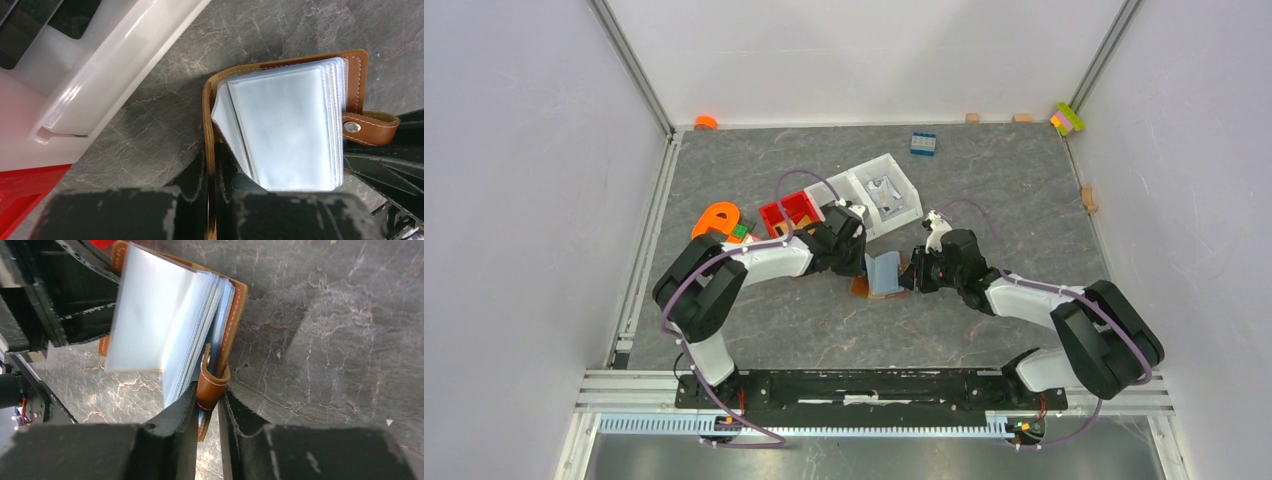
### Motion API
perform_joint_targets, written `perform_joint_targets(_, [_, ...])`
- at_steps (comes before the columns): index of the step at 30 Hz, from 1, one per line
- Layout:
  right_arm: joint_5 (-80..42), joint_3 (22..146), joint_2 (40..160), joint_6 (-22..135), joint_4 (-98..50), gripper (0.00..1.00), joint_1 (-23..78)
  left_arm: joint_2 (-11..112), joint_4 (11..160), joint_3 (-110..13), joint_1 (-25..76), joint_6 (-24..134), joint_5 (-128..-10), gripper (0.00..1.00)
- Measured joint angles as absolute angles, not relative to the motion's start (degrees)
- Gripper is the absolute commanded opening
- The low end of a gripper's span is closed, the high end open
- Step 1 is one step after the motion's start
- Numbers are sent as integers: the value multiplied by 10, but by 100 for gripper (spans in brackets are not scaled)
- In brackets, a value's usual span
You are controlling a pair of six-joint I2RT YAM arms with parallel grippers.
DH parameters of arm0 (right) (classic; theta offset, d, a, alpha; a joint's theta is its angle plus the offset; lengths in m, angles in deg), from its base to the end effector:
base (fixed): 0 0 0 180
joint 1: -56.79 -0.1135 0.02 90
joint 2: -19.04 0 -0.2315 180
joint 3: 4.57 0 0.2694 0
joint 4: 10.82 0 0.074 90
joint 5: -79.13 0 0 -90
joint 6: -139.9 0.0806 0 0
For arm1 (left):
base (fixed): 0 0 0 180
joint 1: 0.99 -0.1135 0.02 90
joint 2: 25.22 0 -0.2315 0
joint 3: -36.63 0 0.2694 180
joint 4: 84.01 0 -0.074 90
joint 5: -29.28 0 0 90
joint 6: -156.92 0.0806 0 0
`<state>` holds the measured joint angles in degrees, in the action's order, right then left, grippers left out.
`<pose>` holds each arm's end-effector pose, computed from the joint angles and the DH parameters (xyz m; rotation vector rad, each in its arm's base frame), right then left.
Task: Take the credit cards out of the card holder
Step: Remove the credit card from the card holder.
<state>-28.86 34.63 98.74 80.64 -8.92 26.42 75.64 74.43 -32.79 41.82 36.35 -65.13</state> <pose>0.2473 0.1738 0.0723 -0.1726 2.3663 0.9013 0.2792 -0.2671 0.0771 0.3109 2.5853 -0.6009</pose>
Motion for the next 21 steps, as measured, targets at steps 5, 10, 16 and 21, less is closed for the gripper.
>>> perform_joint_targets(5, [-288,344,965,807,-84,6,263,730,771,-300,418,364,-668,14])
perform_joint_targets(10, [-286,341,956,806,-79,2,261,661,795,-251,418,363,-672,31])
perform_joint_targets(16, [-274,338,955,806,-81,1,262,613,841,-215,408,362,-694,61])
perform_joint_targets(21, [-271,335,947,806,-81,1,262,610,871,-206,405,360,-731,75])
